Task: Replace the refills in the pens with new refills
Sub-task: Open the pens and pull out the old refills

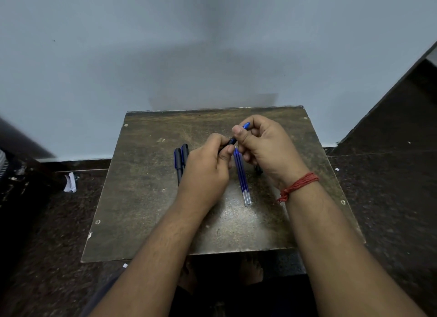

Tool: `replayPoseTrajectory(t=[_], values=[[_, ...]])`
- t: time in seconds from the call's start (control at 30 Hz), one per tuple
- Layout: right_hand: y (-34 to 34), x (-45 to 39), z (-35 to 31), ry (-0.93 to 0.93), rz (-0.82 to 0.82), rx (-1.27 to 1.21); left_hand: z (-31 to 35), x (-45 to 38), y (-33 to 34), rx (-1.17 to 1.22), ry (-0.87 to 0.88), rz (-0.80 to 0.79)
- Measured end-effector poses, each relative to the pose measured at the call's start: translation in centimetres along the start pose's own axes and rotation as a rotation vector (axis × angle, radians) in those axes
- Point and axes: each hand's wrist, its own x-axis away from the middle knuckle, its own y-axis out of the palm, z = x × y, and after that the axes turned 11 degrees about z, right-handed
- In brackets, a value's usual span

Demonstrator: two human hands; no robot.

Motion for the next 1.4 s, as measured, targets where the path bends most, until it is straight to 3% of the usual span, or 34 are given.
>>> replayPoseTrajectory(t=[0.33,0.5,0.67,0.83,1.03,1.27,1.4], values=[[-1.0,-0.1,0.3,-0.093,-0.113,-0.047,0.6,-0.2,-0.4,0.157,-0.116,-0.118],[-0.4,-0.3,0.4,-0.136,-0.027,-0.098,0.5,-0.1,-0.2,0.153,-0.116,-0.076],[0.1,-0.5,0.9,-0.084,0.07,-0.173,0.2,0.0,0.0,0.097,-0.104,-0.05],[-0.1,-0.3,0.5,0.007,-0.017,-0.364,0.1,0.1,0.1,0.077,-0.103,-0.006],[0.8,-0.3,0.9,-0.022,0.076,-0.192,0.0,0.2,0.1,0.038,-0.087,-0.001],[0.5,-0.1,0.4,0.023,-0.003,-0.331,-0.2,0.2,0.1,0.028,-0.102,0.02],[0.9,-0.3,0.7,0.029,0.076,-0.248,-0.3,0.3,0.2,0.034,-0.093,0.023]])
